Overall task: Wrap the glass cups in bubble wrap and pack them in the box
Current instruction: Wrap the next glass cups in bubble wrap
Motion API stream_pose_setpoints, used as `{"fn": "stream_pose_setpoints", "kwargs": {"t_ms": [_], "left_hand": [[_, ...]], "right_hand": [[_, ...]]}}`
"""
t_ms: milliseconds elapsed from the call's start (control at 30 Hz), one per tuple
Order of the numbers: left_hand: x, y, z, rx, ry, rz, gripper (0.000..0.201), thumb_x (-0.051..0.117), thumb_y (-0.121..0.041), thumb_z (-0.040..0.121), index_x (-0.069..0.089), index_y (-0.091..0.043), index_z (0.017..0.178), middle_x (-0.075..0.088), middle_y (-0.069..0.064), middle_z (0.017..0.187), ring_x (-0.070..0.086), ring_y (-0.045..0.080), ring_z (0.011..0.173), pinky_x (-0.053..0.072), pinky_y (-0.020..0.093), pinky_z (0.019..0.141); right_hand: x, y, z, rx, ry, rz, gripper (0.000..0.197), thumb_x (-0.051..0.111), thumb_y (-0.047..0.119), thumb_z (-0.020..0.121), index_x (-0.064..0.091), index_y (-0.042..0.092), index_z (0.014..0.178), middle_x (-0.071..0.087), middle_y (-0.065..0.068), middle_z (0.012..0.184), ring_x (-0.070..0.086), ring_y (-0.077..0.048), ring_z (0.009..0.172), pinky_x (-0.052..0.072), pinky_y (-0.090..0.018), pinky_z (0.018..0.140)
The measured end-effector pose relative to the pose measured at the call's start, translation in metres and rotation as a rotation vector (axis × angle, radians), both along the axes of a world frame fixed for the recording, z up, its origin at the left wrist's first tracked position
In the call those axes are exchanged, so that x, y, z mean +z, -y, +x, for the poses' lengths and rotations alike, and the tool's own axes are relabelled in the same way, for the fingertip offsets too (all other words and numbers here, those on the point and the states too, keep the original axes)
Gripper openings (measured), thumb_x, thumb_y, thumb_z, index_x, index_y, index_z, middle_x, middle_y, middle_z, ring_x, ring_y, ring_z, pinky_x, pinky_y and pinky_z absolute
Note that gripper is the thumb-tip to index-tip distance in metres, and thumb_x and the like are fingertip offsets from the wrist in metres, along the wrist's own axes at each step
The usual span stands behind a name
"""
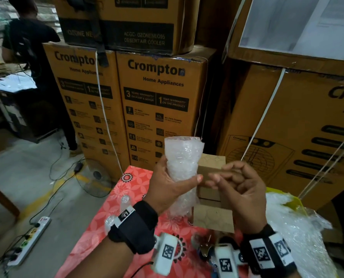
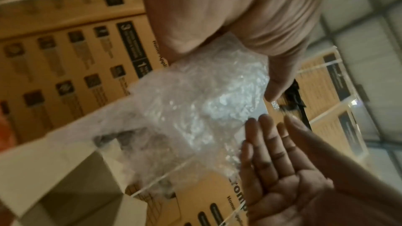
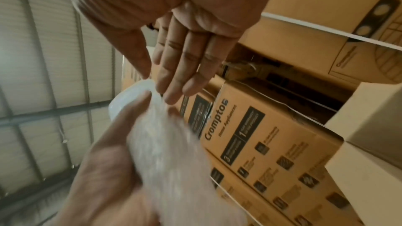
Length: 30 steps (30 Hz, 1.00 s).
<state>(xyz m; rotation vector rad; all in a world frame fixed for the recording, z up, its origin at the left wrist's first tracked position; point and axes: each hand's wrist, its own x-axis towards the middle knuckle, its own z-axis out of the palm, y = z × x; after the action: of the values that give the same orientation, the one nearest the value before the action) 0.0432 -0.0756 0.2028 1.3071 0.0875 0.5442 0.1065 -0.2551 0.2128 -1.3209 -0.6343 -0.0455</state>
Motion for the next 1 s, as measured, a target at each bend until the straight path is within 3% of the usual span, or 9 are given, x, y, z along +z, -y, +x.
{"fn": "stream_pose_setpoints", "kwargs": {"t_ms": [100, 233, 400, 533, 667, 767, 867, 933, 1000], "left_hand": [[0.004, 0.005, 0.001, -0.047, 0.052, 0.092, 0.077, 0.087, 0.01, 0.076, 0.048, -0.015, 0.138, 0.073, -0.005, 0.125, 0.072, 0.018, 0.117, 0.061, 0.03, 0.088], [0.004, 0.01, 0.004, 0.024, 0.148, 0.162, 0.09, 0.092, -0.001, 0.076, 0.032, -0.015, 0.141, 0.061, 0.006, 0.138, 0.068, 0.026, 0.126, 0.061, 0.035, 0.093], [0.012, 0.01, 0.003, 0.03, 0.186, 0.182, 0.075, 0.089, -0.005, 0.077, 0.047, -0.024, 0.136, 0.067, -0.006, 0.13, 0.071, 0.021, 0.119, 0.062, 0.032, 0.087], [0.01, 0.004, 0.005, 0.063, 0.212, 0.215, 0.072, 0.097, -0.013, 0.073, 0.055, -0.025, 0.131, 0.069, 0.0, 0.127, 0.072, 0.026, 0.115, 0.064, 0.039, 0.084], [0.012, 0.005, 0.006, 0.073, 0.241, 0.263, 0.066, 0.092, -0.007, 0.071, 0.055, -0.019, 0.124, 0.07, 0.002, 0.118, 0.075, 0.023, 0.102, 0.063, 0.033, 0.074], [0.011, 0.004, 0.008, 0.09, 0.286, 0.363, 0.058, 0.093, 0.001, 0.073, 0.056, -0.017, 0.114, 0.069, 0.001, 0.107, 0.073, 0.017, 0.09, 0.063, 0.035, 0.068], [0.007, -0.001, 0.011, 0.09, 0.289, 0.389, 0.062, 0.093, 0.003, 0.073, 0.047, -0.019, 0.109, 0.062, 0.003, 0.103, 0.065, 0.039, 0.083, 0.057, 0.062, 0.057], [0.009, 0.0, 0.011, 0.106, 0.324, 0.401, 0.074, 0.091, 0.008, 0.074, 0.041, -0.025, 0.118, 0.06, -0.006, 0.11, 0.066, 0.037, 0.087, 0.058, 0.06, 0.058], [0.01, 0.003, 0.008, 0.146, 0.385, 0.475, 0.086, 0.089, 0.008, 0.076, 0.037, -0.031, 0.132, 0.058, -0.011, 0.125, 0.07, 0.024, 0.096, 0.062, 0.047, 0.064]], "right_hand": [[0.019, -0.004, 0.005, 0.019, 0.154, -0.007, 0.037, 0.08, 0.002, 0.084, 0.059, 0.003, 0.114, 0.078, -0.013, 0.107, 0.076, -0.034, 0.097, 0.063, -0.048, 0.083], [0.025, -0.017, 0.006, -0.006, 0.39, -0.002, 0.039, 0.085, 0.0, 0.083, 0.062, 0.008, 0.114, 0.066, -0.015, 0.121, 0.069, -0.036, 0.111, 0.061, -0.047, 0.09], [0.016, -0.019, 0.004, -0.102, 0.48, -0.007, 0.029, 0.082, 0.004, 0.085, 0.068, 0.002, 0.11, 0.064, -0.015, 0.126, 0.066, -0.038, 0.119, 0.061, -0.047, 0.094], [0.02, -0.015, 0.001, -0.249, 0.76, -0.141, 0.031, 0.085, 0.008, 0.084, 0.075, -0.002, 0.111, 0.069, -0.016, 0.121, 0.067, -0.027, 0.119, 0.057, -0.039, 0.096], [0.018, -0.021, 0.002, -0.208, 0.984, -0.241, 0.034, 0.08, 0.009, 0.09, 0.072, -0.005, 0.12, 0.069, -0.016, 0.128, 0.067, -0.027, 0.123, 0.055, -0.048, 0.103], [0.018, -0.021, 0.002, -0.19, 0.962, -0.332, 0.034, 0.074, 0.02, 0.096, 0.074, -0.003, 0.121, 0.071, -0.013, 0.126, 0.067, -0.024, 0.123, 0.051, -0.054, 0.108], [0.025, -0.019, -0.006, -0.187, 0.889, -0.41, 0.032, 0.069, 0.033, 0.099, 0.075, 0.006, 0.115, 0.072, -0.004, 0.117, 0.066, -0.018, 0.119, 0.045, -0.052, 0.113], [0.032, -0.019, -0.01, -0.193, 0.842, -0.46, 0.029, 0.066, 0.039, 0.101, 0.073, 0.012, 0.108, 0.07, 0.002, 0.11, 0.066, -0.016, 0.113, 0.044, -0.05, 0.112], [0.036, -0.021, -0.012, -0.182, 0.802, -0.483, 0.025, 0.064, 0.038, 0.103, 0.07, 0.014, 0.099, 0.067, 0.005, 0.099, 0.066, -0.016, 0.102, 0.045, -0.048, 0.109]]}}
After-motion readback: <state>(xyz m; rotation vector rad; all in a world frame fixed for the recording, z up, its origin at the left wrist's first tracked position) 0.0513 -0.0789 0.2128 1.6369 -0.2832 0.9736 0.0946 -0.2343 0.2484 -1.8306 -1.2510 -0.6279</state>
